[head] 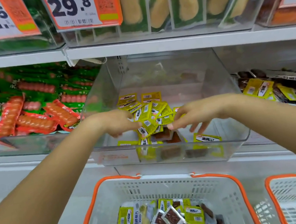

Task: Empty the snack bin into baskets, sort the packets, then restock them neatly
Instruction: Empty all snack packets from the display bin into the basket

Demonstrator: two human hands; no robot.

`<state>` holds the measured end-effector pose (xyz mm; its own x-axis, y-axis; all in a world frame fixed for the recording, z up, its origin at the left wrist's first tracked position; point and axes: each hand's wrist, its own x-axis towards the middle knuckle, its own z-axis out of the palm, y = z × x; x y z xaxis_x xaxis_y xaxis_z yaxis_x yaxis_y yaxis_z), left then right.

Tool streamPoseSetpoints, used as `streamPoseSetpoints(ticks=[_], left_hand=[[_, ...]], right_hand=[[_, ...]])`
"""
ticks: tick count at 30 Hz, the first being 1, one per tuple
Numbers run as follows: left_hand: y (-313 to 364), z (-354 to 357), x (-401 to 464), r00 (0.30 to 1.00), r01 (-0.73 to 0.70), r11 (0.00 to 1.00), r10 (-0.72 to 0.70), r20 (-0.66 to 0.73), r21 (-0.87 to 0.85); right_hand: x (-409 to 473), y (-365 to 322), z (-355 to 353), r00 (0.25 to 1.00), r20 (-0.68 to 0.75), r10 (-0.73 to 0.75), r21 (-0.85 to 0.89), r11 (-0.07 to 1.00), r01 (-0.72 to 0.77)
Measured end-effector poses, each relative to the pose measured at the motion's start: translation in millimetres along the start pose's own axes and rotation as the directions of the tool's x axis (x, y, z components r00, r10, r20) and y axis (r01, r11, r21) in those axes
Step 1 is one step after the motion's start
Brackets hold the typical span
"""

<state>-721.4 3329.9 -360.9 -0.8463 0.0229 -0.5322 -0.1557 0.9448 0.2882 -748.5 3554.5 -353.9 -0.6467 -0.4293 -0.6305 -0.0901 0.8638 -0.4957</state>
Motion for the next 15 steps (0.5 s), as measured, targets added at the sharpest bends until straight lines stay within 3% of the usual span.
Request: streamPoseSetpoints(ticks=[2,4,6,12,15], left_hand=[[-9.3,-8.1,4.6,0.997,0.073,0.954,-0.073,-0.01,0.291],[-13.2,-4.8,5.6,0.976,0.103,0.907,-0.171,0.134,0.407],[-10.4,4.8,6.9,0.946,0.107,0.92,-0.211,0.246,0.377],[-5.2,15.3,7.1,0.935,0.059,0.972,-0.133,0.329,0.227],[-13.5,22.0,7.7,0.946,0.036,0.998,-0.021,0.323,-0.041]], right_hand=[[1.1,2.7,-3.2,0.989,0.066,0.134,-0.215,0.97,-0.117],[3.6,4.2,0.4,0.953,0.119,0.277,-0.392,0.896,-0.211],[6.6,7.1,2.4,0.937,0.119,0.329,-0.446,0.861,-0.246],[6.8,13.1,11.2,0.94,0.085,0.33,-0.49,0.836,-0.248],[3.1,7.1,16.4,0.949,0.088,0.304,-0.497,0.839,-0.222]])
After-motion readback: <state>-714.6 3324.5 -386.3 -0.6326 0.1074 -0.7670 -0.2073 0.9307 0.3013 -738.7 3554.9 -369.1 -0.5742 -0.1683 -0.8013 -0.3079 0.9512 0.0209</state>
